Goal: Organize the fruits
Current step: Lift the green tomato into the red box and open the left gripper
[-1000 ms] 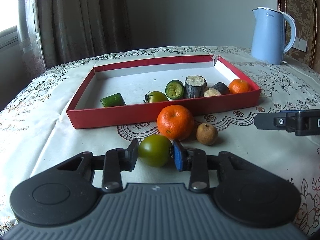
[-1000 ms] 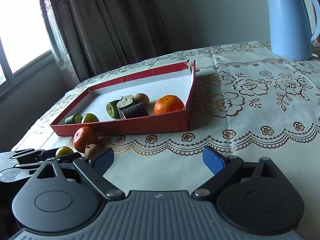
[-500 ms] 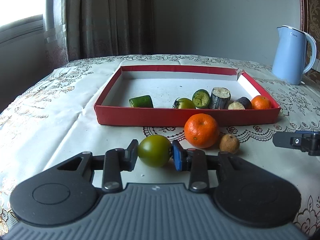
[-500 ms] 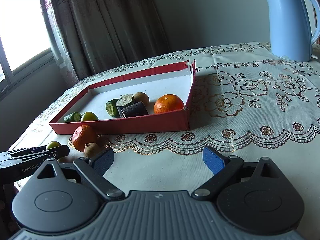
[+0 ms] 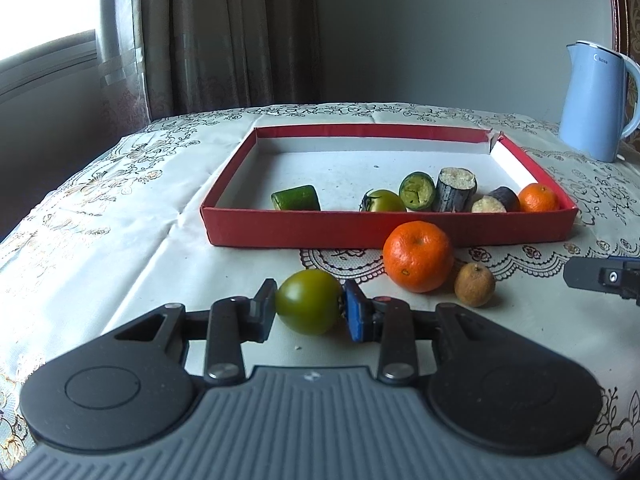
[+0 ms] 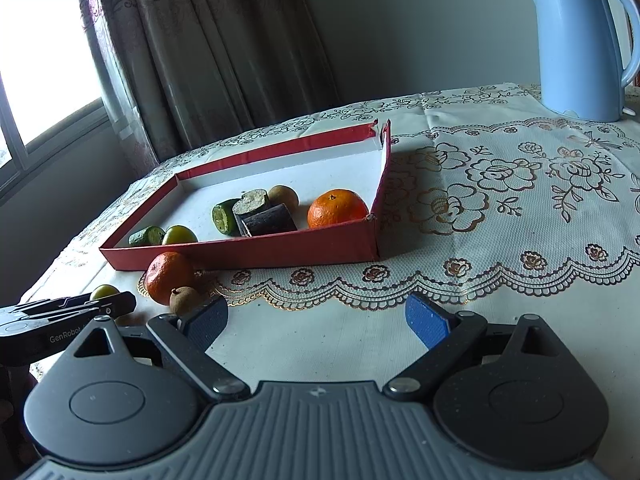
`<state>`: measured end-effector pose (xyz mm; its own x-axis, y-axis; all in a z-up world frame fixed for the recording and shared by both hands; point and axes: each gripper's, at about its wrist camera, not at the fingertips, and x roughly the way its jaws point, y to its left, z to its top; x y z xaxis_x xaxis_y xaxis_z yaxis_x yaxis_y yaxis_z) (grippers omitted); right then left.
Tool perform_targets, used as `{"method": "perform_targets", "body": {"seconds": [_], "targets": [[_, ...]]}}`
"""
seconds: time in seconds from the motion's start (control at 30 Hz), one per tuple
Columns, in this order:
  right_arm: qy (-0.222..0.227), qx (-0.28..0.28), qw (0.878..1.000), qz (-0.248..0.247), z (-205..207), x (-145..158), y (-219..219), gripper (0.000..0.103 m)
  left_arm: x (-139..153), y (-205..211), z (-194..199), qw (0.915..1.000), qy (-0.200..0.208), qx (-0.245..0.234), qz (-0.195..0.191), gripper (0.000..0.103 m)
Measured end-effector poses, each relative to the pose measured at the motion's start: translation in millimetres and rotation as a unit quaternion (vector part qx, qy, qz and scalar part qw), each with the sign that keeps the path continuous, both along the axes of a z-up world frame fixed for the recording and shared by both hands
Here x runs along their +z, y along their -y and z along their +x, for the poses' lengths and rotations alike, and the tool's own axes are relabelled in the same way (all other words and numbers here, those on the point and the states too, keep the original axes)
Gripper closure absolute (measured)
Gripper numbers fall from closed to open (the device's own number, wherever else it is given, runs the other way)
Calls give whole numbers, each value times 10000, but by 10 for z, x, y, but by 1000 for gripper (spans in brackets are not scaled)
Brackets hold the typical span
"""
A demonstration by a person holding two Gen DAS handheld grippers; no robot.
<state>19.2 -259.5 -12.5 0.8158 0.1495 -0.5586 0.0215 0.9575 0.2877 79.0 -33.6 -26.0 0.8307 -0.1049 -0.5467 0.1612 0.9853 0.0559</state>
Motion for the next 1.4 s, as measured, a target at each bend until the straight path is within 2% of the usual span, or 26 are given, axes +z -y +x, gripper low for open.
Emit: {"method": "perform_targets", "body": {"seconds": [0.57, 0.97, 1.17, 1.4], "targets": [[11, 1, 10000, 47, -4, 6, 22, 7, -3, 104, 7, 9993, -15, 41, 373, 71], [13, 2, 10000, 60, 0, 6, 30, 7, 254, 154, 289, 9985, 239, 140, 475, 71], [23, 8, 9999, 112, -3, 12, 33, 6, 361, 171, 557, 9984, 295, 192, 453, 70], [41, 23, 9998, 197, 5, 11, 52, 4, 492, 94, 874, 9996, 229, 129, 34, 71]]}}
